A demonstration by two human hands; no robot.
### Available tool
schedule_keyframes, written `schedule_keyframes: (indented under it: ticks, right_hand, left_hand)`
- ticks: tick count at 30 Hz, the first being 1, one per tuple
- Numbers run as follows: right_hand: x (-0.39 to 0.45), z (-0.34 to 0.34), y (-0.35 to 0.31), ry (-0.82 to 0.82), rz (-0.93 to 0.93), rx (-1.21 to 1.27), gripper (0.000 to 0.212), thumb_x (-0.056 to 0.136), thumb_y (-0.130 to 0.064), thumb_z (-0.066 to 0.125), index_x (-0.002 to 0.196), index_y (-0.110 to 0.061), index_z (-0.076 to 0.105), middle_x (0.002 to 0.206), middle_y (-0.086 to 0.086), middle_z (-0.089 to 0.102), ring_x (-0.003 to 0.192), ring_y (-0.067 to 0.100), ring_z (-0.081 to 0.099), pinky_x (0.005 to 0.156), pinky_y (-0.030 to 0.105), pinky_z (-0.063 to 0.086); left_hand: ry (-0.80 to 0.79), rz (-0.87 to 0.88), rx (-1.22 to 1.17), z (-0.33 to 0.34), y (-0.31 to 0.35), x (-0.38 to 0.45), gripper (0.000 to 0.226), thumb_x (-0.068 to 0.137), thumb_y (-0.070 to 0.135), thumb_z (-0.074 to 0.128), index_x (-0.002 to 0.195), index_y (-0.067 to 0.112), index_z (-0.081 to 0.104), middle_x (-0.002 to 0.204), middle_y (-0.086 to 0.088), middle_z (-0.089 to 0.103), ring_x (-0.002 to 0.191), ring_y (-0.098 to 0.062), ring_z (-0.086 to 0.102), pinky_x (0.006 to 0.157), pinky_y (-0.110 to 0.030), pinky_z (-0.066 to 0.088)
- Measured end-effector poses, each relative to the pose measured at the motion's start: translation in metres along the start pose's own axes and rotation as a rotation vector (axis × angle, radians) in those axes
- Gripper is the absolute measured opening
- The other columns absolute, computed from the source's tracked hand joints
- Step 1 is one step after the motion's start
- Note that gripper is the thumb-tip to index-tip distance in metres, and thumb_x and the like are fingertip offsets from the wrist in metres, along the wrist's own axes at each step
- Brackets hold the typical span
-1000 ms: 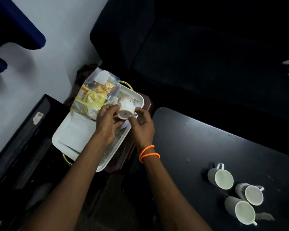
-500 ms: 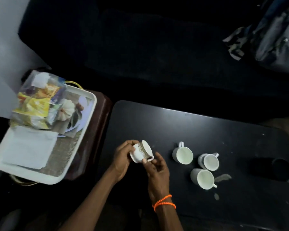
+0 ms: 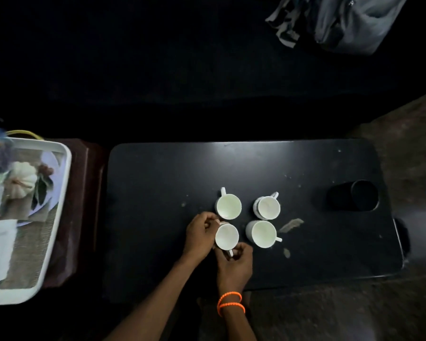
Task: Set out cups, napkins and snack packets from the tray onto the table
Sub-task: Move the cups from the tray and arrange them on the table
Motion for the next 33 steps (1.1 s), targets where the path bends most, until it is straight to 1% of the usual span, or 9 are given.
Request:
schedule_keyframes:
  ticks: [5, 10, 13, 15, 19, 22, 25, 28, 33]
  right_hand:
    - [0.002, 0.009, 0.000, 0.000, -0.065, -0.092, 0.041, 0.061, -0.011, 0.089, 0.080, -0.017, 0.053, 0.081, 0.008, 0.059, 0.071, 0.022, 0.056, 0.065, 0.006, 0.041]
    - [0.016, -0.006, 0.002, -0.177, -0.146, -0.203, 0.043, 0.056, -0.015, 0.093, 0.084, -0.020, 0.062, 0.089, -0.004, 0.058, 0.080, 0.007, 0.060, 0.070, 0.006, 0.045]
    - [0.025, -0.044, 0.007, -0.100, -0.183, -0.234, 0.030, 0.063, -0.008, 0.088, 0.077, -0.023, 0.066, 0.082, -0.003, 0.065, 0.078, 0.013, 0.065, 0.079, 0.028, 0.054]
    - [0.034, -0.075, 0.012, 0.089, -0.126, -0.185, 0.033, 0.071, 0.002, 0.079, 0.068, -0.028, 0.063, 0.077, 0.002, 0.066, 0.077, 0.026, 0.066, 0.078, 0.035, 0.052]
    - [0.054, -0.117, 0.011, 0.272, -0.188, -0.126, 0.026, 0.079, 0.010, 0.067, 0.089, -0.013, 0.071, 0.092, 0.009, 0.066, 0.090, 0.029, 0.064, 0.077, 0.005, 0.039]
    - [0.067, -0.119, 0.003, 0.127, -0.229, -0.055, 0.037, 0.085, 0.006, 0.064, 0.117, -0.010, 0.071, 0.116, 0.005, 0.069, 0.108, 0.017, 0.064, 0.098, 0.019, 0.046]
    - [0.077, -0.106, -0.006, -0.083, -0.232, -0.007, 0.047, 0.082, -0.012, 0.058, 0.129, -0.013, 0.067, 0.129, 0.000, 0.067, 0.121, 0.012, 0.061, 0.104, 0.030, 0.045]
    - [0.087, -0.103, -0.007, -0.157, -0.224, -0.015, 0.043, 0.081, -0.023, 0.056, 0.120, -0.014, 0.072, 0.119, 0.000, 0.072, 0.116, 0.014, 0.063, 0.101, 0.033, 0.049]
    - [0.095, -0.108, 0.000, -0.157, -0.263, -0.106, 0.027, 0.088, -0.035, 0.059, 0.105, -0.022, 0.076, 0.103, -0.005, 0.074, 0.105, 0.016, 0.064, 0.092, 0.031, 0.051]
  left_hand:
    - [0.112, -0.045, -0.054, 0.004, 0.000, -0.005, 0.014, 0.097, 0.020, 0.061, 0.095, 0.013, 0.073, 0.093, -0.002, 0.077, 0.093, -0.023, 0.071, 0.086, -0.042, 0.056]
    - [0.375, 0.027, -0.056, -0.001, 0.001, -0.031, 0.028, 0.105, 0.021, 0.051, 0.119, 0.009, 0.072, 0.117, -0.005, 0.072, 0.109, -0.015, 0.063, 0.096, -0.028, 0.046]
    - [0.543, 0.117, -0.075, 0.002, 0.007, -0.058, 0.024, 0.105, 0.022, 0.051, 0.111, 0.013, 0.073, 0.107, 0.001, 0.066, 0.095, 0.000, 0.059, 0.087, -0.021, 0.044]
    - [0.485, 0.161, -0.089, 0.020, 0.012, -0.077, 0.028, 0.103, 0.030, 0.049, 0.096, 0.017, 0.073, 0.094, 0.006, 0.067, 0.088, 0.001, 0.061, 0.081, -0.030, 0.049]
    - [0.121, 0.090, -0.126, 0.076, 0.018, -0.105, 0.044, 0.099, 0.050, 0.042, 0.100, 0.020, 0.075, 0.097, 0.012, 0.075, 0.095, -0.007, 0.071, 0.088, -0.032, 0.055]
    - [-0.034, -0.176, -0.180, 0.107, 0.013, -0.107, 0.051, 0.104, 0.050, 0.041, 0.135, 0.017, 0.062, 0.130, -0.003, 0.069, 0.119, -0.024, 0.066, 0.107, -0.046, 0.048]
    - [-0.058, -0.210, -0.183, 0.115, 0.020, -0.097, 0.046, 0.105, 0.047, 0.044, 0.142, 0.022, 0.054, 0.126, 0.002, 0.070, 0.119, -0.020, 0.065, 0.106, -0.036, 0.046]
    - [-0.043, -0.101, -0.153, 0.115, 0.031, -0.088, 0.041, 0.104, 0.046, 0.045, 0.135, 0.022, 0.059, 0.123, 0.006, 0.071, 0.116, -0.012, 0.064, 0.095, -0.027, 0.045]
    - [0.064, -0.073, -0.150, 0.117, 0.027, -0.082, 0.047, 0.106, 0.040, 0.046, 0.144, 0.016, 0.056, 0.149, 0.000, 0.058, 0.138, -0.011, 0.049, 0.117, -0.032, 0.036]
Point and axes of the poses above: each hand's wrist, its own x-axis towards the middle knuckle, its own z-axis out of the palm, y = z × x, the point moved 4 cm from there along x, towards the middle knuckle
